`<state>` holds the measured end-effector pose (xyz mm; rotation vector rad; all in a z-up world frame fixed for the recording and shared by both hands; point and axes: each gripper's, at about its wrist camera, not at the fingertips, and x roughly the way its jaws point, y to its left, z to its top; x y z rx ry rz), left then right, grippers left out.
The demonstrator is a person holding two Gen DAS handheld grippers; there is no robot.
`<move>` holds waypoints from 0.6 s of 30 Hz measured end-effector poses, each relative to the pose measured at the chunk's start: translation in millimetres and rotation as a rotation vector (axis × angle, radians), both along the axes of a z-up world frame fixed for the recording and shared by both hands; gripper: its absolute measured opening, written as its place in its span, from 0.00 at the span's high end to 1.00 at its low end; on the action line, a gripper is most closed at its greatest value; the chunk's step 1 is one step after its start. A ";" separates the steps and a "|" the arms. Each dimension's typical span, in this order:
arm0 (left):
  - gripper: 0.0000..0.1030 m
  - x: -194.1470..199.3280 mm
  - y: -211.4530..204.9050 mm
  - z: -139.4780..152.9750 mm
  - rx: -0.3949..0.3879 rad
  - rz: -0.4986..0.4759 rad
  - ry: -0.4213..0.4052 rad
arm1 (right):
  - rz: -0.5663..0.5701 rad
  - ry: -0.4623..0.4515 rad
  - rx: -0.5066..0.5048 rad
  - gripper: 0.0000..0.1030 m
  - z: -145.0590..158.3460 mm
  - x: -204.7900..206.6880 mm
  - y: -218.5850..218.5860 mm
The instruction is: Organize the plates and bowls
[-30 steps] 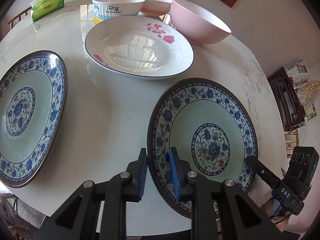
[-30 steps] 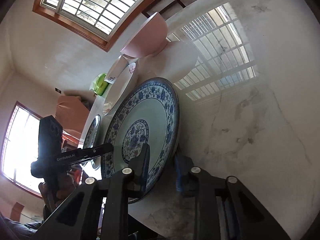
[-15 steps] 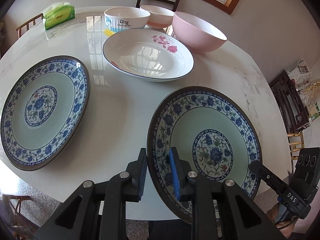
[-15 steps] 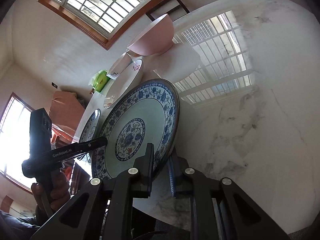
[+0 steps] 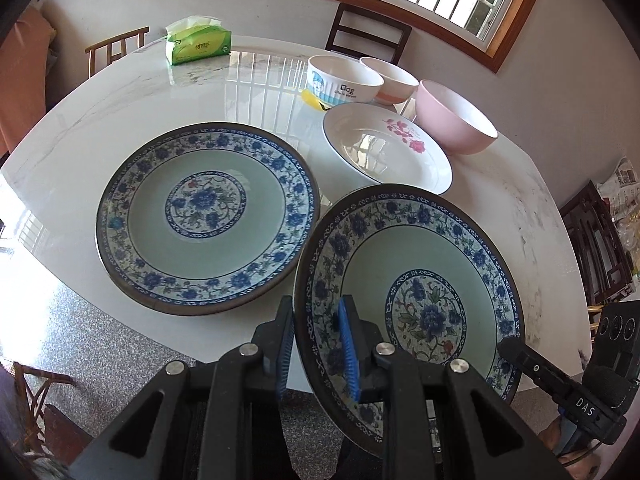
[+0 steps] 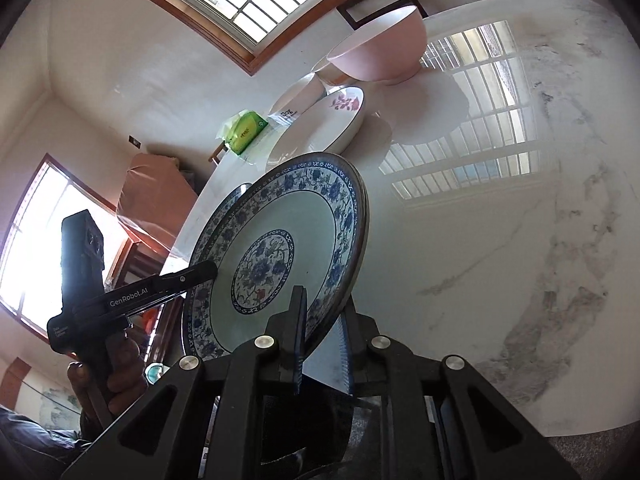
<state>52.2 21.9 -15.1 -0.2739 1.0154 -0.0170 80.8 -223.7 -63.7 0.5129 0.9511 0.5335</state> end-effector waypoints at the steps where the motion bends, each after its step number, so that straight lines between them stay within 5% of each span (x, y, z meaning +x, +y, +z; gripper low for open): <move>1: 0.78 -1.8 6.6 1.0 0.001 0.012 -0.001 | 0.013 0.000 -0.001 0.85 0.2 1.2 6.8; 18: 0.78 5.7 114.8 0.8 -0.019 0.196 -0.015 | 0.189 -0.008 -0.063 0.84 8.2 47.5 114.8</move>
